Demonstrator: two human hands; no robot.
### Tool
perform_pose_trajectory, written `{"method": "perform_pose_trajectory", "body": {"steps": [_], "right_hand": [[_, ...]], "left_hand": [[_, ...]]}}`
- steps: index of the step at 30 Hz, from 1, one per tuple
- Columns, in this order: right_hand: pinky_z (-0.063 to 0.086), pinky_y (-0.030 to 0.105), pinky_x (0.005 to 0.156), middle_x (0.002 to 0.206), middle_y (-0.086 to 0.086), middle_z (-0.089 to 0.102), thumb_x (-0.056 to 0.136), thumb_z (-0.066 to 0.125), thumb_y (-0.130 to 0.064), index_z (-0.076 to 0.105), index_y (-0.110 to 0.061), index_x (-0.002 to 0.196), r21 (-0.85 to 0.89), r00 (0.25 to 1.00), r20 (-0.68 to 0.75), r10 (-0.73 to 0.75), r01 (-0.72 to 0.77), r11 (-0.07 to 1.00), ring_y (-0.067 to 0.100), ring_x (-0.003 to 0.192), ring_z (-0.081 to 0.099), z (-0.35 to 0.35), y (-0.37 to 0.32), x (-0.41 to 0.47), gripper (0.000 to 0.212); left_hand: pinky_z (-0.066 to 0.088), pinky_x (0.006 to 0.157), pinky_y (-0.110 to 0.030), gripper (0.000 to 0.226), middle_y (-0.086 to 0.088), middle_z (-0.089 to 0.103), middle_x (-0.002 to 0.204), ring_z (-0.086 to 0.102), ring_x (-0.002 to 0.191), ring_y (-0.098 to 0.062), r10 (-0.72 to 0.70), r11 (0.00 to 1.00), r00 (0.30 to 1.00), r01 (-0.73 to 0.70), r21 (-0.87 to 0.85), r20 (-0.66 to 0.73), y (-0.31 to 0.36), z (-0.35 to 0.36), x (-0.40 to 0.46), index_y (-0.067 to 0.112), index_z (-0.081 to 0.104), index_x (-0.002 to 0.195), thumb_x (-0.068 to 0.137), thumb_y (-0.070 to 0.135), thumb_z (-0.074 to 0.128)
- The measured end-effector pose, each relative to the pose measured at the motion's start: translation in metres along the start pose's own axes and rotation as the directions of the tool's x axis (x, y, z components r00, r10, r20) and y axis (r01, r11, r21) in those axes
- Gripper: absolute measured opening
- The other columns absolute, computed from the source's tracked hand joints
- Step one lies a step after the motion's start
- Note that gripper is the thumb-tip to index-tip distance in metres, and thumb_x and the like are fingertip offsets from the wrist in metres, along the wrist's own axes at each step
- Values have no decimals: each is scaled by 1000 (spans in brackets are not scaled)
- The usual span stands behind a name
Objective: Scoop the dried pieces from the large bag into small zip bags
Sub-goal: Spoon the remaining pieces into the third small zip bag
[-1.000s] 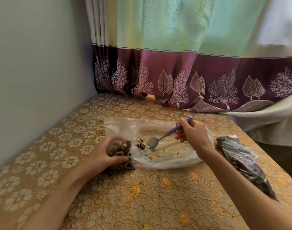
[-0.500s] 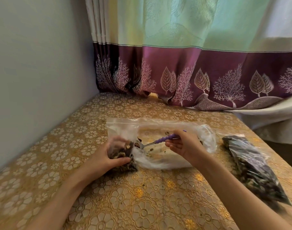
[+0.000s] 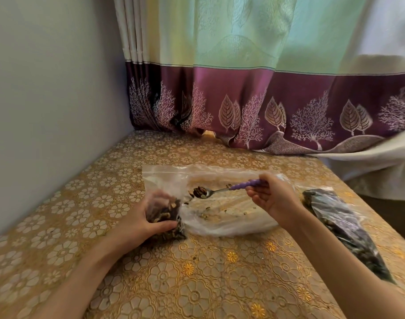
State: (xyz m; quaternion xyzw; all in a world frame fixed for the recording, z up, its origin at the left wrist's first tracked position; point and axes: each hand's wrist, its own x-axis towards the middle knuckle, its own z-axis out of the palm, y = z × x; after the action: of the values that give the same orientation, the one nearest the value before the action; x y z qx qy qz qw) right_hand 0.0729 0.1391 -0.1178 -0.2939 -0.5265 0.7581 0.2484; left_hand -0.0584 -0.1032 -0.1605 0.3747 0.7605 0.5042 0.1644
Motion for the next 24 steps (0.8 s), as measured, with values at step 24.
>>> {"method": "perform_pose_trajectory", "body": {"steps": [24], "right_hand": [[51, 20, 50, 69, 9, 71, 91, 46, -7, 63, 0, 84, 78, 884, 254, -393, 386, 919, 14, 55, 62, 47, -40, -31, 20]], "left_hand": [[43, 62, 0, 85, 27, 50, 99, 53, 80, 25, 16, 999, 1000, -16, -40, -10, 1, 6, -3, 39, 30, 131, 65, 21, 79]]}}
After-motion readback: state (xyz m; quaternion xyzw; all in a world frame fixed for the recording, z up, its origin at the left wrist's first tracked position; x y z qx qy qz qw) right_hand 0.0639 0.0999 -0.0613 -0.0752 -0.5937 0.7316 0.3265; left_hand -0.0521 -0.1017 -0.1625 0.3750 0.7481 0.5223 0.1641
